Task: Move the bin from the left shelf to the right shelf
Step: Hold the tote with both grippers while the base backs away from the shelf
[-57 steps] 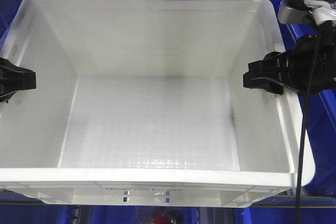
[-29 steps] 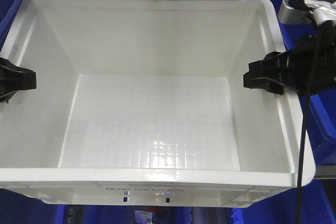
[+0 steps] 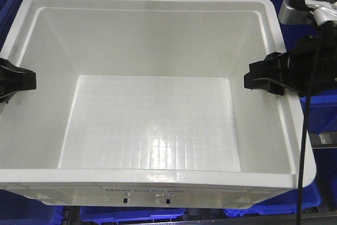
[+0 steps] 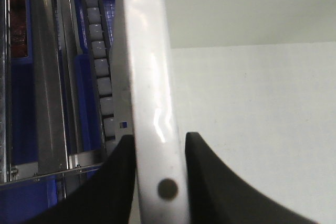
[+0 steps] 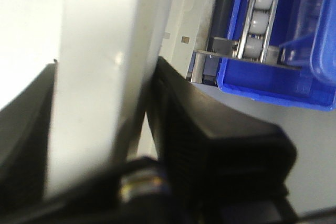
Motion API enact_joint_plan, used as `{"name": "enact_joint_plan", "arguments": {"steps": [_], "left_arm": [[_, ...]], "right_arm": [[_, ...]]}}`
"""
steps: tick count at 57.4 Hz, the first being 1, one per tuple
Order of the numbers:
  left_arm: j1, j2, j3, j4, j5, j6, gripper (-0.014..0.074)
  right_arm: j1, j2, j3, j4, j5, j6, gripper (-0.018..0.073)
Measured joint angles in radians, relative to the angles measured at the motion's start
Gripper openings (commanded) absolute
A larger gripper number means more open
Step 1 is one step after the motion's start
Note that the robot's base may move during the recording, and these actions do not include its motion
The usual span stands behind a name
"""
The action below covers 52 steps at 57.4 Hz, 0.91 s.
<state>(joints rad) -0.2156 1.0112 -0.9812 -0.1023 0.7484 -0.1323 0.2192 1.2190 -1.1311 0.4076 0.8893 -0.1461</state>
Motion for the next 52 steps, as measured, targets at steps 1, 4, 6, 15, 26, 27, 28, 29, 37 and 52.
{"name": "enact_joint_plan", "arguments": {"steps": [1,4,6,15,26,27,28,29,37,52], "left_arm": [[0.0,0.0,0.0,0.0,0.0,0.0,-0.0008],[0.0,0.0,0.0,0.0,0.0,0.0,-0.0008],[0.0,0.0,0.0,0.0,0.0,0.0,-0.0008],[0.0,0.0,0.0,0.0,0.0,0.0,-0.0008],[0.0,0.0,0.0,0.0,0.0,0.0,-0.0008],[0.0,0.0,0.0,0.0,0.0,0.0,-0.0008],[0.0,0.0,0.0,0.0,0.0,0.0,-0.0008],[0.0,0.0,0.0,0.0,0.0,0.0,-0.0008],[0.0,-0.002,0.0,0.0,0.0,0.0,-0.0008],[0.0,-0.003,0.0,0.0,0.0,0.0,-0.0008]], "right_arm": [[0.0,0.0,0.0,0.0,0.0,0.0,-0.0004],[0.0,0.0,0.0,0.0,0.0,0.0,-0.0004],[0.0,0.0,0.0,0.0,0.0,0.0,-0.0004],[0.0,0.0,0.0,0.0,0.001,0.0,-0.0004],[0.0,0.0,0.0,0.0,0.001,0.0,-0.0004],[0.0,0.0,0.0,0.0,0.001,0.0,-0.0004],[0.0,0.0,0.0,0.0,0.001,0.0,-0.0004],[0.0,0.0,0.0,0.0,0.001,0.0,-0.0004],[0.0,0.0,0.0,0.0,0.001,0.0,-0.0004],[0.0,0.0,0.0,0.001,0.001,0.0,-0.0004]]}}
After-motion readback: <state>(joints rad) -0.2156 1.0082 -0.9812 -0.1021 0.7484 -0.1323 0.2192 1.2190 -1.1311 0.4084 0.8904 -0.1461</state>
